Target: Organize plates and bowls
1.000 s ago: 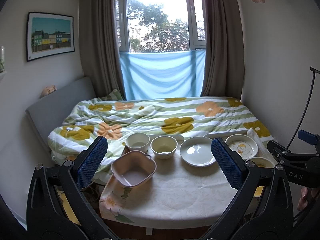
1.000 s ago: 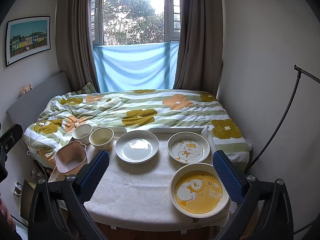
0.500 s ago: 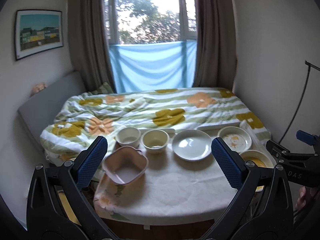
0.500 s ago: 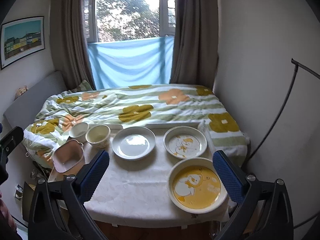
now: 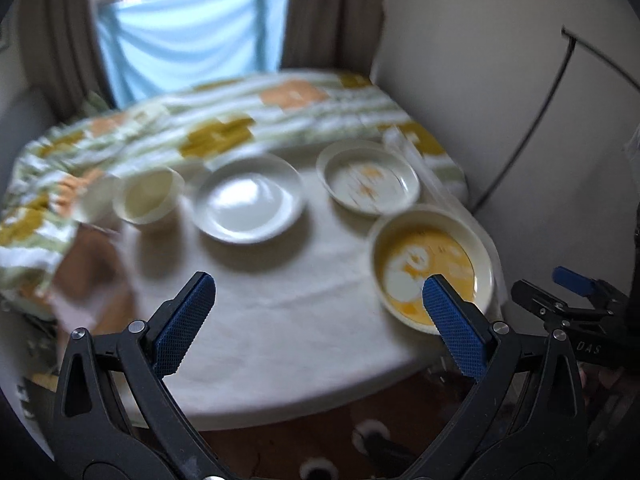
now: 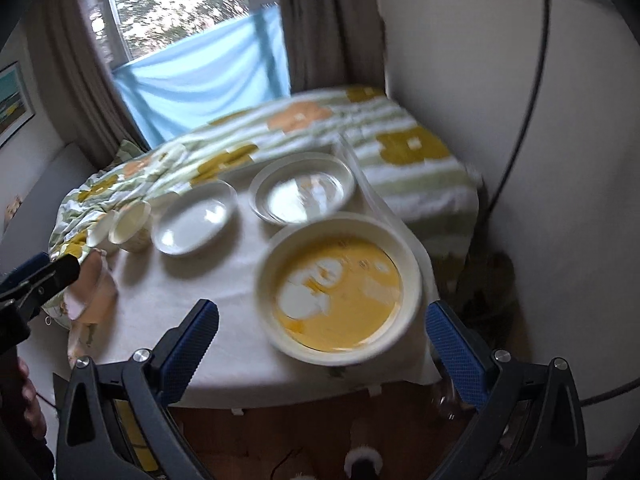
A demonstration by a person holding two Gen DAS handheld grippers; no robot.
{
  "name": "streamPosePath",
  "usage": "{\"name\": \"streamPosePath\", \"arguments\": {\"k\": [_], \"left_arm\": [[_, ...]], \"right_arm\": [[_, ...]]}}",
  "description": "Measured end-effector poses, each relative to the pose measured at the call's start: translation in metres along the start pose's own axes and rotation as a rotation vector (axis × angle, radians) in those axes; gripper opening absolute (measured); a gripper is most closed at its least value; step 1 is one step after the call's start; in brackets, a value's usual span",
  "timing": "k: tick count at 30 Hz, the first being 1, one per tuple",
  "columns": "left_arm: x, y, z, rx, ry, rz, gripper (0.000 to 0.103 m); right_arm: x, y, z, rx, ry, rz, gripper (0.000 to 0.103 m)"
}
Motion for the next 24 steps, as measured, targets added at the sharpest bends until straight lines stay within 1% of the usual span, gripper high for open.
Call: {"name": "streamPosePath", "arguments": {"k": [2, 3, 4, 6, 8, 9, 10, 11, 12, 14, 15, 16, 17, 18, 21, 22, 23, 24], "left_arm": [[0.019, 0.000, -0.034, -0.043, -0.039, -0.011, 0.103], [0.025, 0.003, -0.046, -0.062, -0.047, -0.013, 0.103], [0.033, 0.003, -0.064, -0.092, -0.063, -0.016, 0.103], [0.042, 0.003, -0.094, -0.145, -0.075, -0.009, 0.102], [0.049, 0.003, -0.121, -0.188, -0.091, 0.009, 0.099], [0.051, 0.004, -0.132, -0.201, -0.092, 0.018, 0.098], [0.052, 0.005, -0.139, -0.212, -0.092, 0.024, 0.094], [0.054, 0.005, -0.149, -0.228, -0.093, 0.032, 0.088], [0.056, 0.004, -0.157, -0.242, -0.093, 0.038, 0.085], [0.060, 0.004, -0.167, -0.262, -0.096, 0.046, 0.076], [0.061, 0.004, -0.172, -0.271, -0.094, 0.048, 0.074], [0.061, 0.002, -0.175, -0.278, -0.091, 0.049, 0.071], [0.060, 0.002, -0.177, -0.285, -0.088, 0.051, 0.067], [0.060, 0.002, -0.182, -0.294, -0.084, 0.057, 0.066], [0.061, 0.004, -0.186, -0.303, -0.089, 0.068, 0.061], [0.062, 0.005, -0.187, -0.307, -0.086, 0.067, 0.056], [0.064, 0.005, -0.188, -0.310, -0.085, 0.067, 0.052], [0.065, 0.005, -0.190, -0.315, -0.086, 0.068, 0.050]], "right_arm": [[0.021, 0.000, -0.019, -0.029, 0.038, -0.009, 0.103], [0.030, 0.001, -0.029, -0.040, 0.056, -0.009, 0.102], [0.039, 0.002, -0.038, -0.051, 0.076, -0.004, 0.100], [0.052, 0.006, -0.054, -0.071, 0.111, 0.006, 0.086], [0.063, 0.010, -0.067, -0.094, 0.152, 0.007, 0.082], [0.067, 0.013, -0.072, -0.103, 0.177, 0.008, 0.076], [0.067, 0.015, -0.078, -0.114, 0.190, 0.011, 0.074], [0.070, 0.017, -0.083, -0.127, 0.196, 0.017, 0.070], [0.072, 0.019, -0.088, -0.134, 0.198, 0.022, 0.067], [0.075, 0.023, -0.095, -0.149, 0.218, 0.027, 0.063], [0.077, 0.024, -0.098, -0.154, 0.224, 0.030, 0.063], [0.078, 0.025, -0.101, -0.158, 0.230, 0.033, 0.062], [0.078, 0.027, -0.103, -0.163, 0.238, 0.038, 0.057], [0.079, 0.028, -0.105, -0.168, 0.241, 0.041, 0.054], [0.081, 0.034, -0.105, -0.161, 0.256, 0.048, 0.053], [0.082, 0.035, -0.106, -0.166, 0.258, 0.056, 0.053], [0.082, 0.036, -0.108, -0.173, 0.259, 0.064, 0.050], [0.082, 0.038, -0.111, -0.179, 0.264, 0.068, 0.044]]}}
Point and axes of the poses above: each gripper's, at about its wrist camera, not at the fingertips, and z roughly against the way its jaws point, x to its right, y to its top, the point moved 7 cm from there along -z, roughly the way its jaws point, and after that the axes turned 14 degrees about -x, right-handed, at the moved point
